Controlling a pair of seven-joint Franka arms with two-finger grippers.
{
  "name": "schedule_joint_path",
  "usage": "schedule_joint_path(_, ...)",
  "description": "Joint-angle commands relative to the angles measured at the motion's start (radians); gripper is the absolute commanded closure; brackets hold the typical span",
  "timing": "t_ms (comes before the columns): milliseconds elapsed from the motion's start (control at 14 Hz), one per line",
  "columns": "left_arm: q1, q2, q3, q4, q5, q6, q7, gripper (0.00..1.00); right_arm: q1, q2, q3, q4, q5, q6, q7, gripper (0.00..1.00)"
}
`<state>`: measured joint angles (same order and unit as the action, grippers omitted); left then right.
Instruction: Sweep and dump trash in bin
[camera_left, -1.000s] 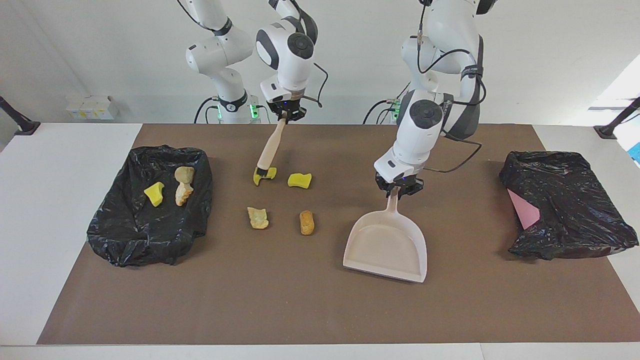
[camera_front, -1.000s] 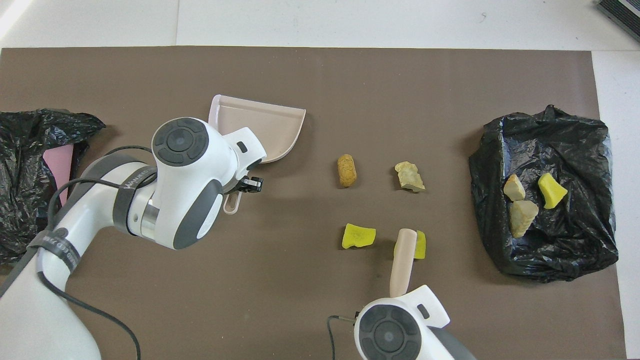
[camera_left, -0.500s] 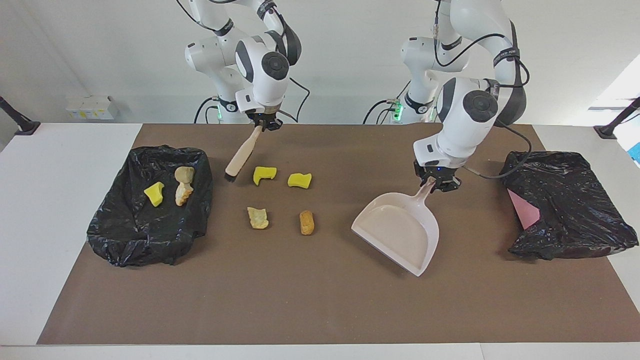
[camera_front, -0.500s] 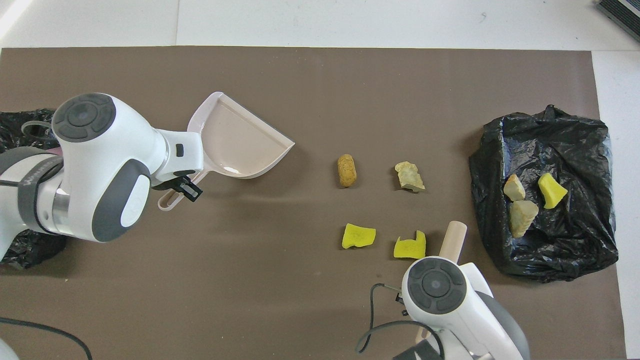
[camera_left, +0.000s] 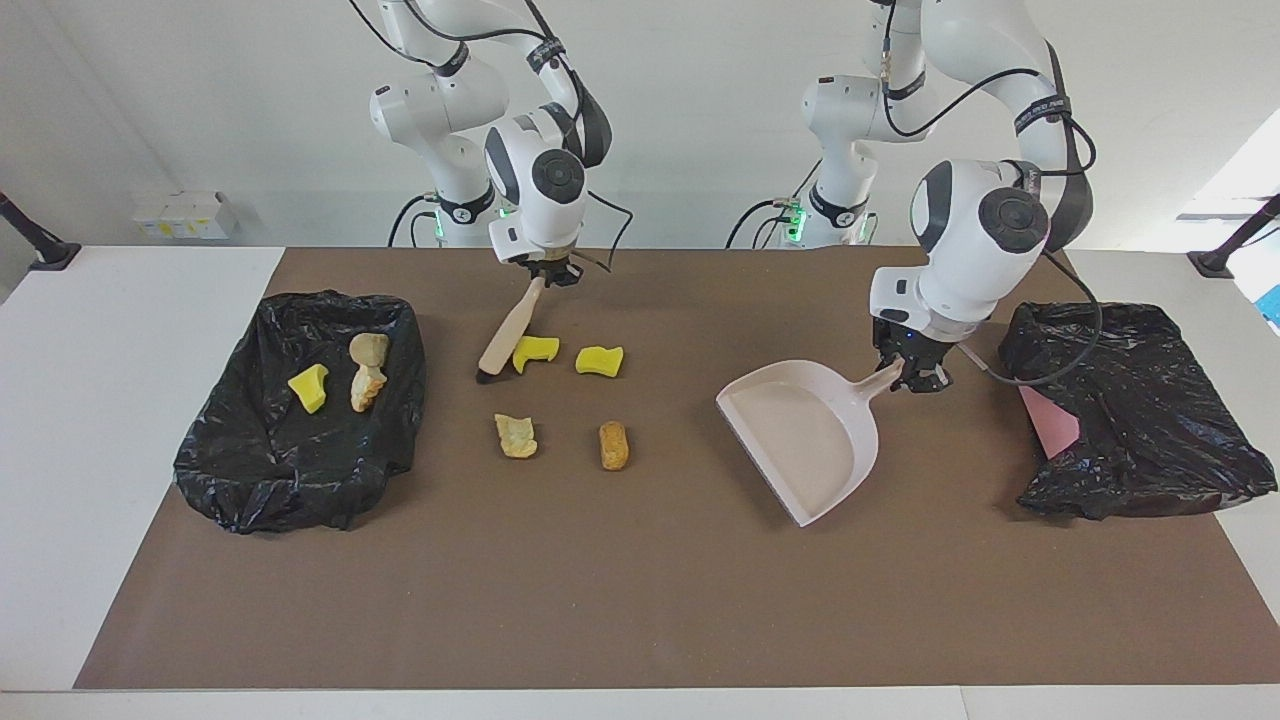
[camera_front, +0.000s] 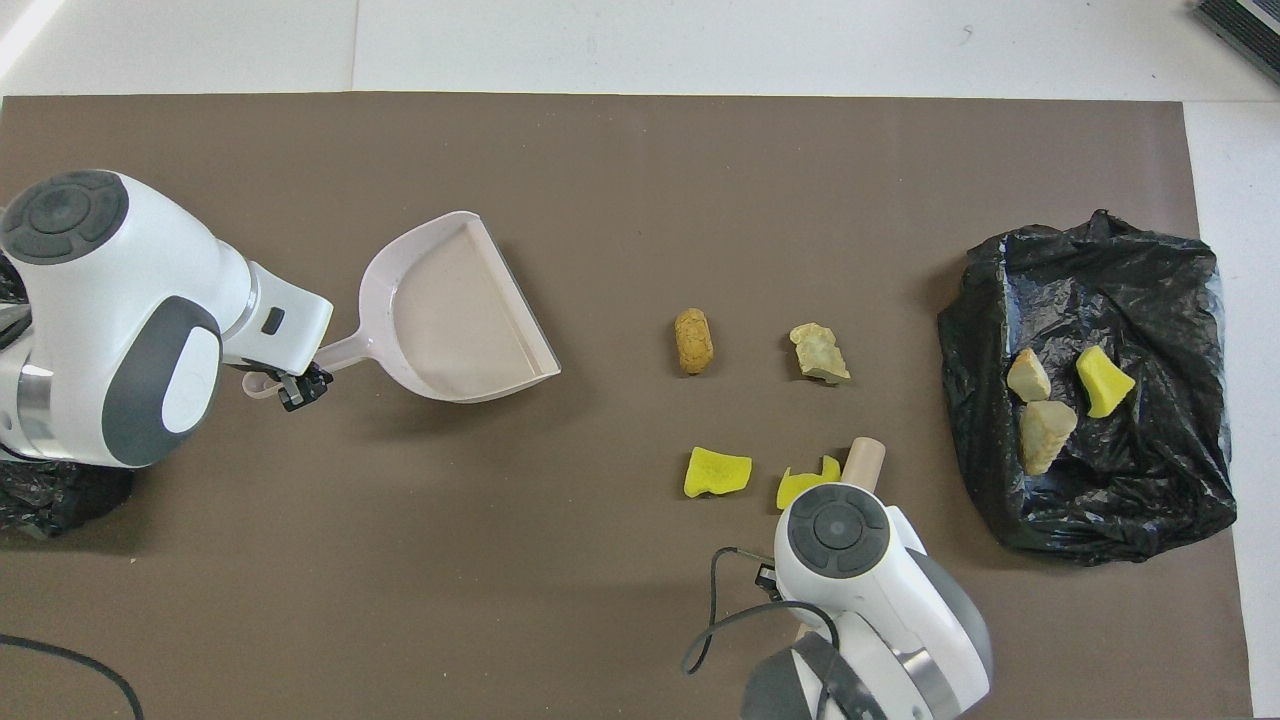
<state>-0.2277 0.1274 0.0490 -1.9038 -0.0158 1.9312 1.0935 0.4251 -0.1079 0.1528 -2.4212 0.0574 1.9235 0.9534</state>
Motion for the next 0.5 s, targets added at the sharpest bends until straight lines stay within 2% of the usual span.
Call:
schedule_joint_path(0,0.002,-0.026,-0.009,-0.027,0.043,0.009,0.111,1.00,0.006,0.062,0.002,0.085,0.067,0.000,-0.016,1.00)
schedule_joint_path(214,-0.088,-0.057,-0.012,-0.104,0.121,0.072,0.118,1.00,0.003,0.161,0.002,0.187,0.113,0.035,-0.028,1.00)
schedule_joint_path(429,-0.157,-0.066,-0.012,-0.161,0.151,0.101,0.074,1.00,0.009,0.189,0.002,0.226,0.147,0.051,-0.031,1.00)
